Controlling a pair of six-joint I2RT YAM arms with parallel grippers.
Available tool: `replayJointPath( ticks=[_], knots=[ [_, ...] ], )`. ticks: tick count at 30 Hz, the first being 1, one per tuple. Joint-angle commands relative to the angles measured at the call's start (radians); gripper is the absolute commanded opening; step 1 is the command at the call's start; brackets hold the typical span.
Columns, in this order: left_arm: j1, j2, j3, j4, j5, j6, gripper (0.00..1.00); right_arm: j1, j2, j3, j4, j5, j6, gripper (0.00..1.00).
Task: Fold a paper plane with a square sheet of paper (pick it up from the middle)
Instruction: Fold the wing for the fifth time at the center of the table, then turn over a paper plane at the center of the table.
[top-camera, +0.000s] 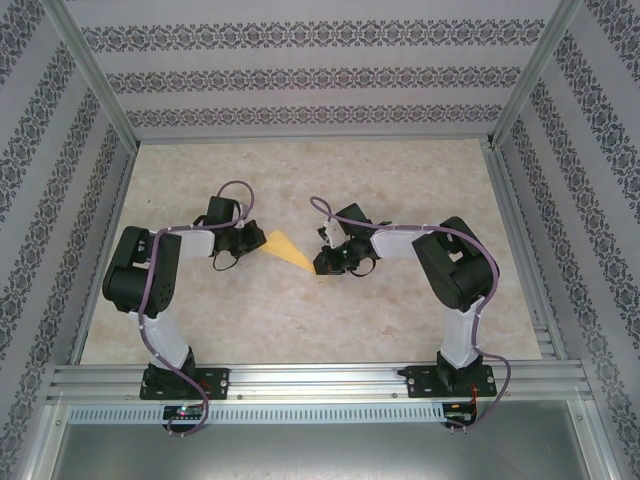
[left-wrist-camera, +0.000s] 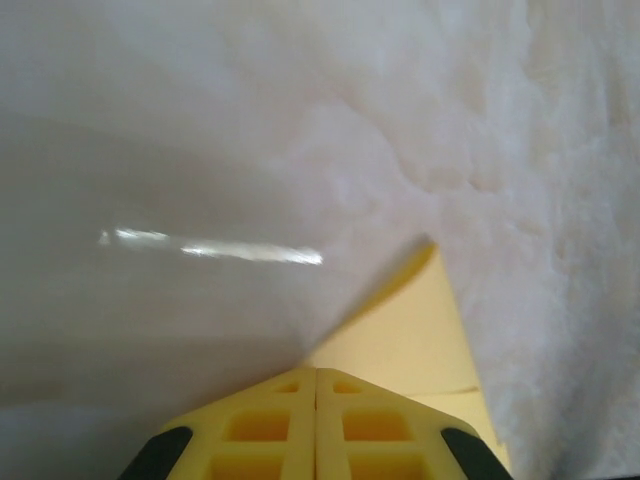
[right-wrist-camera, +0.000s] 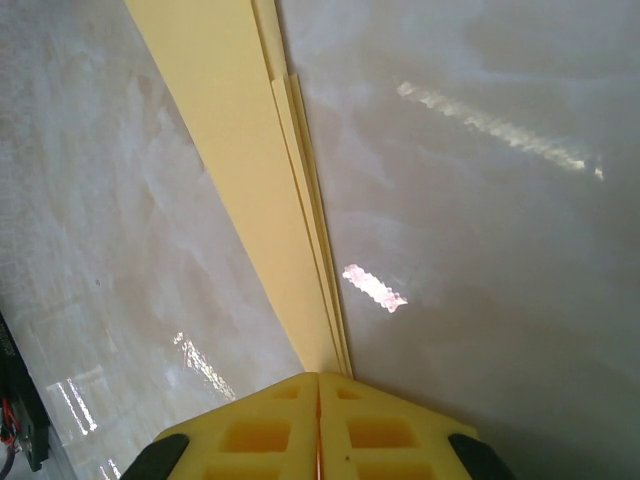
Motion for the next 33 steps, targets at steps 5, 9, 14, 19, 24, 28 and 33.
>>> replayJointPath(
  ticks=[5, 9, 14, 19, 24, 28, 33],
  knots=[
    [0.053, -0.147, 0.034, -0.169, -0.196, 0.072, 0.14, 0.008, -0.046, -0.001, -0.12, 0.12, 0.045, 0.18],
    [0.022, -0.257, 0.048, -0.268, -0.257, 0.09, 0.2, 0.015, -0.14, 0.036, -0.086, 0.146, 0.083, 0.33],
    [-0.071, -0.336, 0.107, -0.426, -0.362, 0.091, 0.32, 0.009, -0.282, 0.015, -0.056, 0.255, 0.09, 0.54],
    [-0.213, -0.317, 0.184, -0.551, -0.499, 0.051, 0.51, -0.041, -0.412, -0.069, -0.03, 0.406, 0.068, 0.69],
    [-0.355, -0.196, 0.31, -0.667, -0.63, 0.03, 0.73, -0.102, -0.497, -0.161, 0.003, 0.5, 0.007, 0.82],
    [-0.446, -0.032, 0.458, -0.778, -0.725, 0.022, 0.84, -0.124, -0.54, -0.236, 0.059, 0.595, 0.015, 0.9],
    [-0.498, 0.143, 0.626, -0.896, -0.764, 0.021, 0.87, -0.153, -0.544, -0.29, 0.118, 0.603, 0.037, 0.91]
  ],
)
